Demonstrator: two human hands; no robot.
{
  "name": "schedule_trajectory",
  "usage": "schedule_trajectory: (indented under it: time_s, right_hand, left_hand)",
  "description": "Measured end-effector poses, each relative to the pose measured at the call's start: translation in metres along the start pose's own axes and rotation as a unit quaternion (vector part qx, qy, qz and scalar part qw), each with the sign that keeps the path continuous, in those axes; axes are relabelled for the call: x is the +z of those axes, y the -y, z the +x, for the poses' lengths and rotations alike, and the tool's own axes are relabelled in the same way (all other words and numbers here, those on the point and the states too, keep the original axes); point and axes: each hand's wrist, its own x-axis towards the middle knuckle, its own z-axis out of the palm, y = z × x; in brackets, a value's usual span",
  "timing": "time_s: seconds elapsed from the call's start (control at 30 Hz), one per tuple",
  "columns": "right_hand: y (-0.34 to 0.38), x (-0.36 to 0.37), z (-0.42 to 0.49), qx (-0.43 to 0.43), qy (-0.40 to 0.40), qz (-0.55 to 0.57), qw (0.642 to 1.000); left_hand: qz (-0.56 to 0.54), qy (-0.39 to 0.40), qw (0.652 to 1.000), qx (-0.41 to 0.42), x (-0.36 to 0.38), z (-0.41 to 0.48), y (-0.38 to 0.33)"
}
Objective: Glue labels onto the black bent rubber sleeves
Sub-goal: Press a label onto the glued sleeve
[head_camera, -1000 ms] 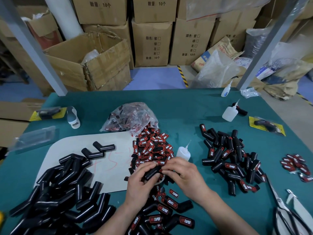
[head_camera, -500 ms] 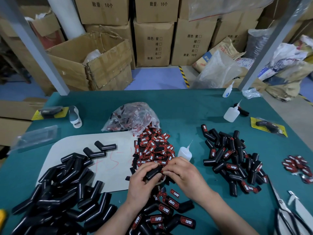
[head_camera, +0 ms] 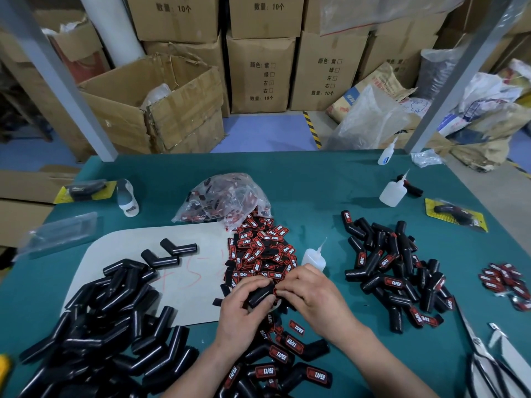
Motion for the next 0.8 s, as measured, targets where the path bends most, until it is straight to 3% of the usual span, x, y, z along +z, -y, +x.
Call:
schedule_trajectory:
  time_s: [0.6, 0.67, 0.8]
  right_hand:
    - [-0.003, 0.006, -0.002, -0.037, -0.024, -0.034, 0.998]
    - [-0.005, 0.007, -0.001, -0.005, -0.038, 0.0, 0.999]
    - [-0.004, 0.003, 0.001, 0.204, -0.081, 0.141, 0.965]
  left_hand:
    - [-0.028, -0.006, 1.0, -0.012, 0.002, -0.001, -0.004]
    - [-0.056, -0.012, 0.998, -0.034, 0.002, 0.0, -0.004]
    - [-0.084, -0.06, 0.992, -0.072, -0.001, 0.004, -0.007]
